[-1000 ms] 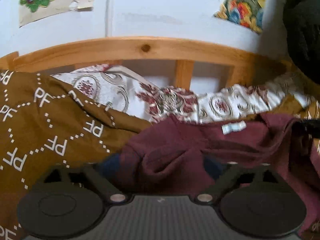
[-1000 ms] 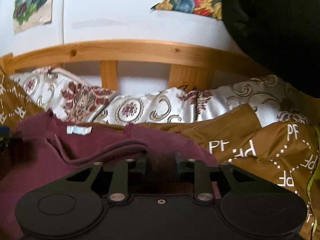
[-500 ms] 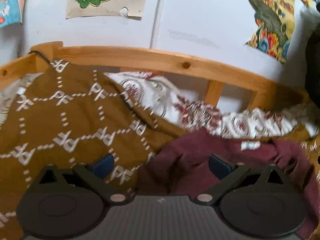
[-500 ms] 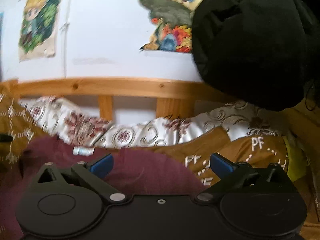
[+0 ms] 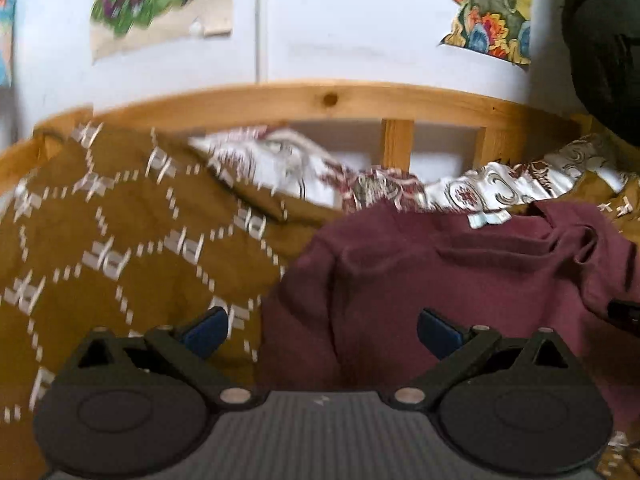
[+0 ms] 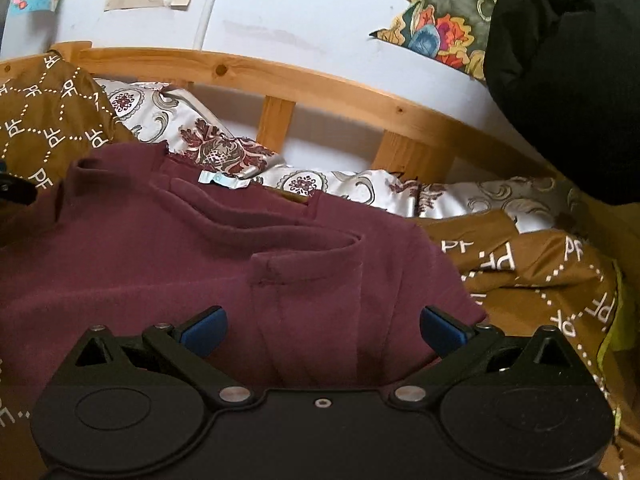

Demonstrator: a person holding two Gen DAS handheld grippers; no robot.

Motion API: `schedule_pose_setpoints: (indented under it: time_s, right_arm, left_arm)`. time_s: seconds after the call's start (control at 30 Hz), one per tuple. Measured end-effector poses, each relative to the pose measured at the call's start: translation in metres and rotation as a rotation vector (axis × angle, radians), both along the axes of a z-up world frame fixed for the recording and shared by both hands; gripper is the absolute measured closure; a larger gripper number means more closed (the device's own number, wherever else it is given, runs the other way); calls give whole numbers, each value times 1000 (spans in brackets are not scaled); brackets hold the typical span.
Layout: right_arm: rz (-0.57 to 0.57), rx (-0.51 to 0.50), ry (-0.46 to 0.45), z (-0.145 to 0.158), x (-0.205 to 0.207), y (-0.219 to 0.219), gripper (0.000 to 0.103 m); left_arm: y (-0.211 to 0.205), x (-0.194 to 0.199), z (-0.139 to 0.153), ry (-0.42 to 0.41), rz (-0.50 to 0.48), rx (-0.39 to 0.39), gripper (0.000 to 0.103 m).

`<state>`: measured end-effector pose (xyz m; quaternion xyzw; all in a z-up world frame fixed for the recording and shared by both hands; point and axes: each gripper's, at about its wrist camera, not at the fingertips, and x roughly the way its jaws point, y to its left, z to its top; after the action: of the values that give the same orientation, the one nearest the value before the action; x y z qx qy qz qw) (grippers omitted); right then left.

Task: Fold small clothes
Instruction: 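Pinch the folded edge with both tools and smooth it flat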

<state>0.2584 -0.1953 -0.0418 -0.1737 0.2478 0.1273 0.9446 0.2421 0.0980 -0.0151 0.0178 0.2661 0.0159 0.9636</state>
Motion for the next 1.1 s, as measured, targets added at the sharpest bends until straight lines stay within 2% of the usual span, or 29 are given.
schedule_pose_setpoints:
  time_s: [0.07, 0.17, 0.27, 0.33, 0.37, 0.43, 0.47, 0.53, 0.57, 0.63, 0.73, 0.9, 1.0, 1.1]
  right_arm:
    - [2, -4, 4, -2, 3, 2, 1]
    - [12, -33, -9, -8, 6, 9, 1]
    - [26, -64, -35, -12, 11, 18, 11]
    - [43, -88, -46, -14, 16, 26, 22]
    - [50, -100, -54, -15, 17, 30, 26]
    - [59, -115, -58, -16, 22, 37, 43]
    - [54, -116, -53, -17, 25, 39, 47]
    - [35, -112, -43, -19, 29, 42, 63]
    - [29, -106, -40, -19, 30, 42, 66]
    - [21, -91, -40, -19, 29, 40, 85]
    - [27, -100, -72, -11, 24, 34, 88]
    - [-25, -136, -192, 19, 22, 13, 90]
    - [-78, -146, -236, 34, 35, -3, 90]
    - [-123, -125, -238, 42, 50, -20, 90]
  left_arm:
    - [-4, 11, 1, -16, -4, 23, 1]
    - [-6, 24, 1, -35, -61, 18, 4]
    - [-9, 33, -5, -38, -85, 39, 17]
    - [-10, 39, -10, -27, -99, 45, 39]
    - [-9, 43, -13, -12, -95, 44, 46]
    - [-7, 49, -18, 18, -106, 29, 81]
    - [-5, 50, -20, 27, -116, 19, 86]
    - [-1, 47, -21, 15, -121, -3, 93]
    - [1, 46, -20, 10, -124, -15, 94]
    - [3, 44, -16, -5, -119, -38, 95]
    - [6, 38, -5, -55, -104, -59, 96]
    - [10, 27, 19, -147, -79, -79, 96]
    - [16, 28, 26, -161, -60, -124, 96]
    - [17, 33, 25, -146, -42, -109, 96]
